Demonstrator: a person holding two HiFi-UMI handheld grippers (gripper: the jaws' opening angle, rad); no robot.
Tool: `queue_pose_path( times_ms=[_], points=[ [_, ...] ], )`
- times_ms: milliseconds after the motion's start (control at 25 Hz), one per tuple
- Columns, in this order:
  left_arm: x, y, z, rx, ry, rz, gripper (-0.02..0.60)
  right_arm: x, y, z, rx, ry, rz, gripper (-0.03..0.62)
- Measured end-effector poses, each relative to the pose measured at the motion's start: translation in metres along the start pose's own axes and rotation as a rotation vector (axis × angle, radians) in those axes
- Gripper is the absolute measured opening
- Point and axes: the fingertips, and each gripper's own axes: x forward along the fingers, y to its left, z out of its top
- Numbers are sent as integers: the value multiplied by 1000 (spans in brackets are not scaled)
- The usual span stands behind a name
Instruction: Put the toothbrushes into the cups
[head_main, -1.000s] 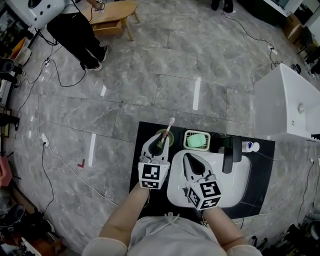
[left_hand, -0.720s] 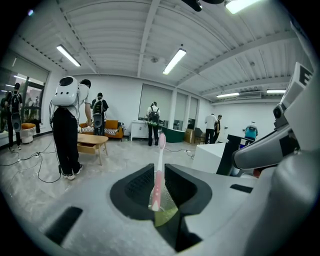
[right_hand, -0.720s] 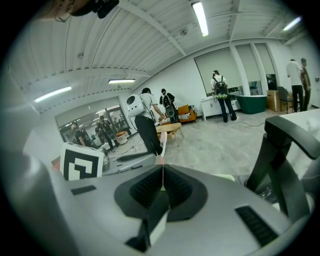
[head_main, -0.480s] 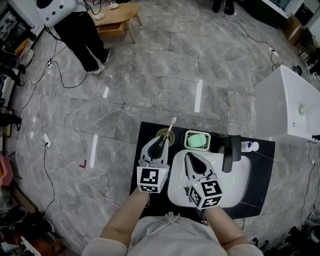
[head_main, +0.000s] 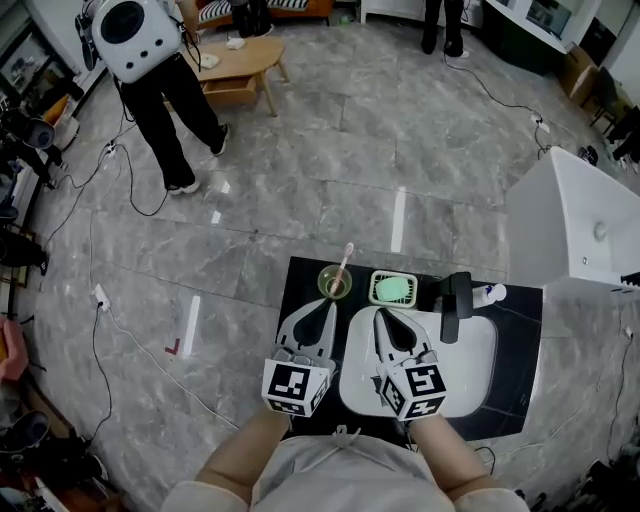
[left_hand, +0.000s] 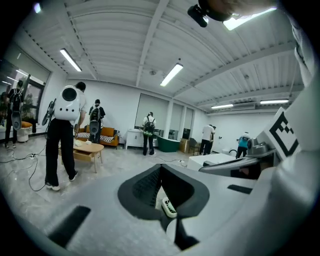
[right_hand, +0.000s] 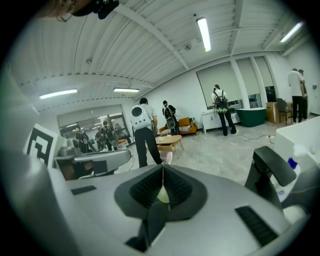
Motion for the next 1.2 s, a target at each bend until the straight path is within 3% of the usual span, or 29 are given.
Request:
queue_pose_path(
  times_ms=[160, 440, 720, 1200],
  points=[
    [-20, -18, 19, 72, -39, -43, 18, -17, 8, 16, -18, -69, -15, 26],
    [-51, -45, 31, 35, -74, -94, 18, -57, 25, 32, -90, -168, -43, 26],
    [-73, -68, 45, 44, -113, -138, 18, -87, 42, 29, -125, -194, -80, 26],
    [-93, -77, 57, 52, -139, -138, 18, -113, 54, 36, -161, -232, -110, 25]
  ],
)
